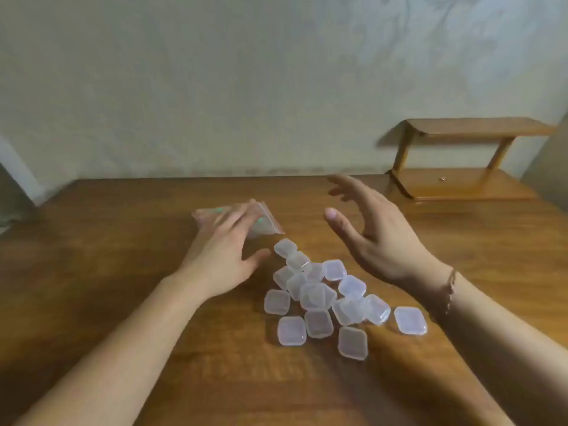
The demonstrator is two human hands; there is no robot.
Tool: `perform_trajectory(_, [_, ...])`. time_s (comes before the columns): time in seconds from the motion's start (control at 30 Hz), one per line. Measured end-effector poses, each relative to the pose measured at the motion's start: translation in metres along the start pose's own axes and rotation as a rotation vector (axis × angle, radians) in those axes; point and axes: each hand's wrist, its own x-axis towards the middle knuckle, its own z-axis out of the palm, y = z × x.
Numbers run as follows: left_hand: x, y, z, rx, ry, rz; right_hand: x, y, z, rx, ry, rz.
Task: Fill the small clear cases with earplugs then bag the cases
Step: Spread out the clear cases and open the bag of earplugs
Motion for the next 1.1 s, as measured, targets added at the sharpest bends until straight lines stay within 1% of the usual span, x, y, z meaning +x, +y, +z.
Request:
perform_trajectory(0.07, [-0.007, 0.0, 0.012, 0.034, -0.106, -0.03, -0.02, -0.005, 0.008, -0.064, -0.035, 0.017])
perform_trajectory(0.13, [-0.015, -0.002, 0.017, 0.008, -0.184, -0.099, -0.04, -0.009, 0.013, -0.081, -0.088, 0.066])
perform_trajectory(0.23, [-0.029, -0.004, 0.023, 0.088, -0.122, -0.134, -0.063, -0.019, 0.013, -0.105, -0.111, 0.077])
perform_trajectory(0.3, [-0.036, -0.004, 0.021, 0.102, -0.072, -0.179, -0.072, -0.026, 0.014, -0.115, -0.114, 0.089])
perform_trajectory(0.4, [-0.043, -0.007, 0.023, 0.102, -0.068, -0.216, -0.084, -0.035, 0.021, -0.139, -0.111, 0.074])
perform_trajectory(0.47, [-0.041, -0.005, 0.023, 0.113, -0.07, -0.211, -0.087, -0.04, 0.025, -0.155, -0.122, 0.061])
perform_trajectory(0.57, [-0.032, 0.003, 0.02, 0.155, -0.013, -0.213, -0.084, -0.045, 0.03, -0.158, -0.121, 0.061])
perform_trajectory(0.67, [-0.03, 0.005, 0.024, 0.085, 0.079, -0.217, -0.077, -0.046, 0.035, -0.184, -0.137, 0.073])
perform_trajectory(0.77, [-0.043, 0.002, 0.026, -0.125, 0.252, -0.131, -0.067, -0.044, 0.04, -0.226, -0.159, 0.053])
perform_trajectory(0.83, [-0.055, 0.001, 0.021, -0.302, 0.306, -0.013, -0.06, -0.042, 0.041, -0.188, -0.175, 0.052])
perform_trajectory(0.93, [-0.07, 0.004, 0.01, -0.45, 0.296, 0.17, -0.044, -0.039, 0.044, -0.08, -0.211, 0.072])
perform_trajectory(1.0, [-0.076, 0.007, 0.008, -0.528, 0.272, 0.26, -0.033, -0.041, 0.048, -0.032, -0.251, 0.089])
perform_trajectory(1.03, [-0.078, 0.007, 0.01, -0.554, 0.245, 0.274, -0.029, -0.043, 0.05, -0.025, -0.273, 0.096])
perform_trajectory(1.1, [-0.077, 0.008, 0.013, -0.597, 0.165, 0.239, -0.023, -0.049, 0.054, -0.043, -0.304, 0.103])
